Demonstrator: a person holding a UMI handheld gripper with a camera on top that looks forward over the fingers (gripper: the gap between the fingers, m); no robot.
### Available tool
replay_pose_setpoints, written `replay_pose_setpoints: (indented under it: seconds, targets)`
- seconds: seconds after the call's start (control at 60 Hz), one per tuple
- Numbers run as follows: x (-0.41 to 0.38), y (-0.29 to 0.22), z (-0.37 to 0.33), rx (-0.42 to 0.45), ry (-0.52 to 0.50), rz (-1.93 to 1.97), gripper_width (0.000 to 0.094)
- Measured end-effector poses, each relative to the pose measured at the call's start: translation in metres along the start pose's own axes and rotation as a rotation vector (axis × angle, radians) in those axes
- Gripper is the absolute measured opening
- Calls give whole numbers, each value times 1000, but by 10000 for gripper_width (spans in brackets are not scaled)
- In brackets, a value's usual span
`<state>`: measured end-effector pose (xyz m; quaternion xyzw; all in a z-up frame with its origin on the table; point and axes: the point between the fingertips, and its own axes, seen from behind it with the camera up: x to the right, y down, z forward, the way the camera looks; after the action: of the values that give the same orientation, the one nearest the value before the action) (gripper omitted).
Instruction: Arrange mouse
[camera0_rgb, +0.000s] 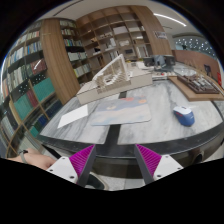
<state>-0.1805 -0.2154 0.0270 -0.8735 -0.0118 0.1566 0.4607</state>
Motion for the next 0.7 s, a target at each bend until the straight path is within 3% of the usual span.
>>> replay_pose_setpoints:
  seconds: [0.267,0.383,0.55,0.7]
  targets:
    - [160,-38,-18,64,239,-1,792]
    - [240,-47,-15,41,371,-91,790]
    - [279,-54,21,-6,348,-115,790]
    - [289,-80,55,22,323,-94,790]
